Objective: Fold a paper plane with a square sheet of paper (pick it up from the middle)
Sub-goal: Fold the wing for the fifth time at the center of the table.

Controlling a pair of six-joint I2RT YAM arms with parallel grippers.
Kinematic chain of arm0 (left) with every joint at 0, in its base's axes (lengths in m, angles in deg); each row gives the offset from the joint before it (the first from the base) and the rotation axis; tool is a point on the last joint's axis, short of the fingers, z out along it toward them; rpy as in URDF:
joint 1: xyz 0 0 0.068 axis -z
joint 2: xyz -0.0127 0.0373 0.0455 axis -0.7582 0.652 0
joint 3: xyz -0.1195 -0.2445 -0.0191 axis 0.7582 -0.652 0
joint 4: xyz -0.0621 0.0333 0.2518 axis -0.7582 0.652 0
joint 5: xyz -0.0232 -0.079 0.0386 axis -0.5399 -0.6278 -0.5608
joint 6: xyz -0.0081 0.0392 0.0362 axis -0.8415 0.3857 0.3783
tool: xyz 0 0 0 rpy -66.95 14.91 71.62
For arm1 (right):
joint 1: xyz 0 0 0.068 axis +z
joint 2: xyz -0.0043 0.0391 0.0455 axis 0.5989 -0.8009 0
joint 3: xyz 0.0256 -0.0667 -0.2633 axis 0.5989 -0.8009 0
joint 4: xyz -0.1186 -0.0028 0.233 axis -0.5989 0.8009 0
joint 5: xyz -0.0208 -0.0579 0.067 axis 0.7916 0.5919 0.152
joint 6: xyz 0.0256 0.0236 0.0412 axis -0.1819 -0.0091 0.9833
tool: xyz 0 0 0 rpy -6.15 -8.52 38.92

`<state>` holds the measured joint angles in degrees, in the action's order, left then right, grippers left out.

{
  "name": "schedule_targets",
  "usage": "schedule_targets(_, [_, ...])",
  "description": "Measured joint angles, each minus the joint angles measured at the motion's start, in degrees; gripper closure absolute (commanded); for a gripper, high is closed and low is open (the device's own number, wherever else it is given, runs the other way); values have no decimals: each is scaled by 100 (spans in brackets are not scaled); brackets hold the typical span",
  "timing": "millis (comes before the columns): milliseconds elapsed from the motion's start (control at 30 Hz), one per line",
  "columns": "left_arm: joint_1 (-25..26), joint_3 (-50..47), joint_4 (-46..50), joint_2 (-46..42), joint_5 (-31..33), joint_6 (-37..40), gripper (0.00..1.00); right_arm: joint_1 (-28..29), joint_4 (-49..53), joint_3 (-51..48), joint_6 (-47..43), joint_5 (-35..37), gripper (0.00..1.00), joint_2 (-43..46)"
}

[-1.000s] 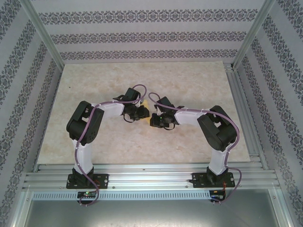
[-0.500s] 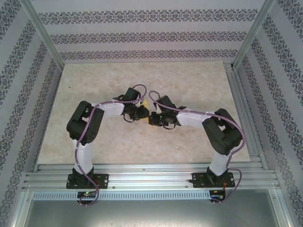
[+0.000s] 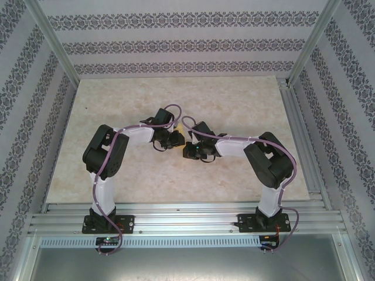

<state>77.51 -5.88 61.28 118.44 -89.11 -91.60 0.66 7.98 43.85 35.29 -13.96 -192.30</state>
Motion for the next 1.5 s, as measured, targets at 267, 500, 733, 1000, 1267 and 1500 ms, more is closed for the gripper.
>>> schedule_targets(267, [0,7,13,4,7,2,74,-120,-162,-142,66,-2,92,0])
schedule_targets(500, [0,13,22,4,7,2,74,-122,-278,-216,83,-39,92,4])
schedule_targets(733, [0,15,22,4,7,2,74,-122,-476,-435,155,-162,91,105])
schedule_targets(1000, [0,15,22,4,7,2,74,-122,-251,-699,170,-295,88,577])
schedule_targets(1267, [0,15,22,7,7,2,74,-160,-367,-85,168,-306,89,164])
schedule_targets(1500, [0,15,22,7,7,2,74,-199,-369,15,166,-345,89,-177])
